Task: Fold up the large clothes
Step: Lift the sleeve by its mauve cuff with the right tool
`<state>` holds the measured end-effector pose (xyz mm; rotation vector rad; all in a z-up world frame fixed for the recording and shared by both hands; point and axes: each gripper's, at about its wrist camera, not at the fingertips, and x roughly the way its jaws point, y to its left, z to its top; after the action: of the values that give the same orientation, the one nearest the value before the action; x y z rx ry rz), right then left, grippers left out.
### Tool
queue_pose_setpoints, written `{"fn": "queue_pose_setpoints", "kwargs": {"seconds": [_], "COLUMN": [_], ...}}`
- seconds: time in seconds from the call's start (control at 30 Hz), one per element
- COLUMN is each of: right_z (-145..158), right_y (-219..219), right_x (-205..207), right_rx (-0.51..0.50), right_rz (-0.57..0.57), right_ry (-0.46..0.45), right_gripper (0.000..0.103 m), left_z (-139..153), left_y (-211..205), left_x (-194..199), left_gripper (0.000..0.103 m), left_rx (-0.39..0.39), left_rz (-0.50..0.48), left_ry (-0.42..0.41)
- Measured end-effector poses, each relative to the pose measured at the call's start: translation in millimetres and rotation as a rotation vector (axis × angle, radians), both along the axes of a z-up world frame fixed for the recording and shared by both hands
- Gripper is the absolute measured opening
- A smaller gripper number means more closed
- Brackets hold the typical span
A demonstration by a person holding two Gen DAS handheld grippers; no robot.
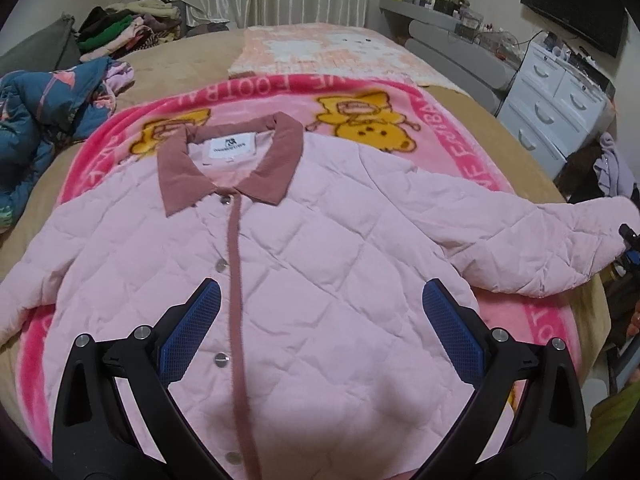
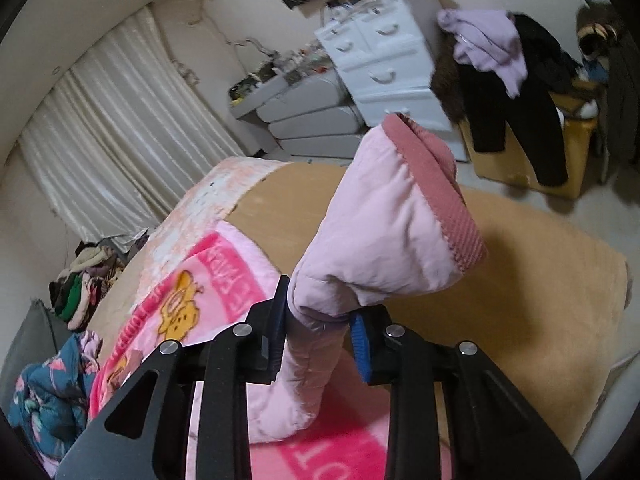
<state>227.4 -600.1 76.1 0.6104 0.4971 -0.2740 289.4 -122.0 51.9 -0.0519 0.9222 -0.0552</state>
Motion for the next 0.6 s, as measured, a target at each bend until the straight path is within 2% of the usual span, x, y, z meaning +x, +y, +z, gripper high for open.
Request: {"fn": "queue_pose_setpoints", "kwargs": {"seconds": [0.6], "right_z": [79], "right_y": [86], "right_x": [4], "right_rx": [-0.106], "right_rz": [0.119], "right_ry": [-0.075], "right_gripper": [0.026], "left_z": [32], "left_y": [66], "left_x": [-13], "left_gripper": [0.095], "left_rx": [-0.015], "left_rz": [0.043], "left_ry": [-0.059]}}
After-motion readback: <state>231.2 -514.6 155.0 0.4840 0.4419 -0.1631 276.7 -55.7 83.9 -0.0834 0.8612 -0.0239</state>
